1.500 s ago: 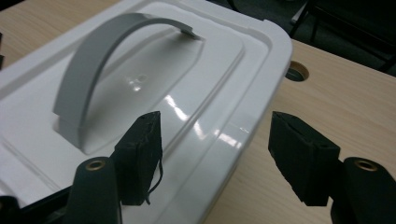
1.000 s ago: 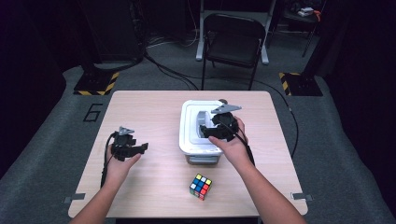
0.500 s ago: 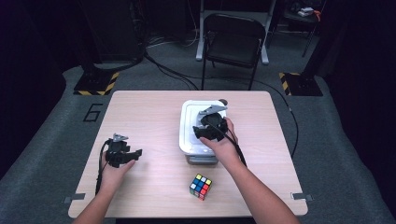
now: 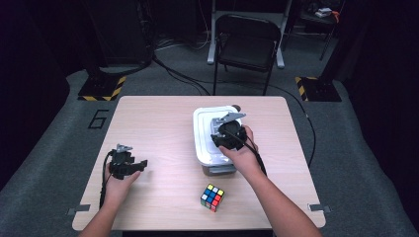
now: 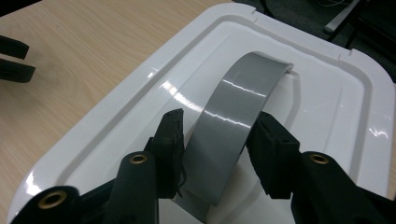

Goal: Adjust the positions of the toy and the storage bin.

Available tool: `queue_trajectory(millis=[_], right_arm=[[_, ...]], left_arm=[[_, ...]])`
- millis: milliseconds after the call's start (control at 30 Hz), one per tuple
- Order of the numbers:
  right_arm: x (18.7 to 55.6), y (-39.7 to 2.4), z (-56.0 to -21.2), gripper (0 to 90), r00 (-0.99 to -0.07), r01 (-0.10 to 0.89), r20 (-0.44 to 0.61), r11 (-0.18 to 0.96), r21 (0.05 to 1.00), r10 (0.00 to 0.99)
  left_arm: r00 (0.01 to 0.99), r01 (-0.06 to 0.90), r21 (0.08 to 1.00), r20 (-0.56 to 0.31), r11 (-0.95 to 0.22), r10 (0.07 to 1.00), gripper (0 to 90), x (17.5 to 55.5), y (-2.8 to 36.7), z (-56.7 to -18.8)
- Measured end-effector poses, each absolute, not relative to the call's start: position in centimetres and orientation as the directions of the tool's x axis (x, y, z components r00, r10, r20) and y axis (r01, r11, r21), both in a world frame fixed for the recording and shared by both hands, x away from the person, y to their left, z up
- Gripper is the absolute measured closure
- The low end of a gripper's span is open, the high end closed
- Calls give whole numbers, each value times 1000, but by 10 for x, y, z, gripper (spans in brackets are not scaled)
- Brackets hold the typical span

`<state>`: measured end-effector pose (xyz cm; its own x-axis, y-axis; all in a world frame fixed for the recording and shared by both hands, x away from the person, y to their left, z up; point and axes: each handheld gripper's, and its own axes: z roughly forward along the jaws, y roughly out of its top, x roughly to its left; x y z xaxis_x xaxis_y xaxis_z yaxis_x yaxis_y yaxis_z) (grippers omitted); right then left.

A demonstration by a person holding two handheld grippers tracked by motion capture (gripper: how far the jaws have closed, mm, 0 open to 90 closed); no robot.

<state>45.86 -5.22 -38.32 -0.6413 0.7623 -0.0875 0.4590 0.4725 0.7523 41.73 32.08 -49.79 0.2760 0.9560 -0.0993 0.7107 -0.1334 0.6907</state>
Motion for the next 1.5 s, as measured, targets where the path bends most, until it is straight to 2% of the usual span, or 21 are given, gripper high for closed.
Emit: queue_trajectory(millis=[533,967,1033,1100,1300,1500], right_arm=[[447,-89,-381,627,-596,483,-118,472,738,795],[456,-74,-382,550,-564,486,-83,412,771,821],[460,-70,-382,570,-562,467,-109,423,776,820],[461,-68,-382,632,-550,471,-117,422,775,827],[461,-71,-381,652,-561,485,-92,416,769,823],[461,-78,-379,672,-626,484,-39,427,763,779]], left_arm=[[284,709,689,-87,-149,955,408,415,319,-501],[295,713,683,-83,-161,952,408,415,316,-504],[296,714,681,-83,-163,952,408,415,317,-504],[300,715,678,-79,-170,951,408,415,318,-504],[302,719,674,-84,-169,950,408,415,319,-506],[302,719,673,-76,-174,950,408,415,318,-506]])
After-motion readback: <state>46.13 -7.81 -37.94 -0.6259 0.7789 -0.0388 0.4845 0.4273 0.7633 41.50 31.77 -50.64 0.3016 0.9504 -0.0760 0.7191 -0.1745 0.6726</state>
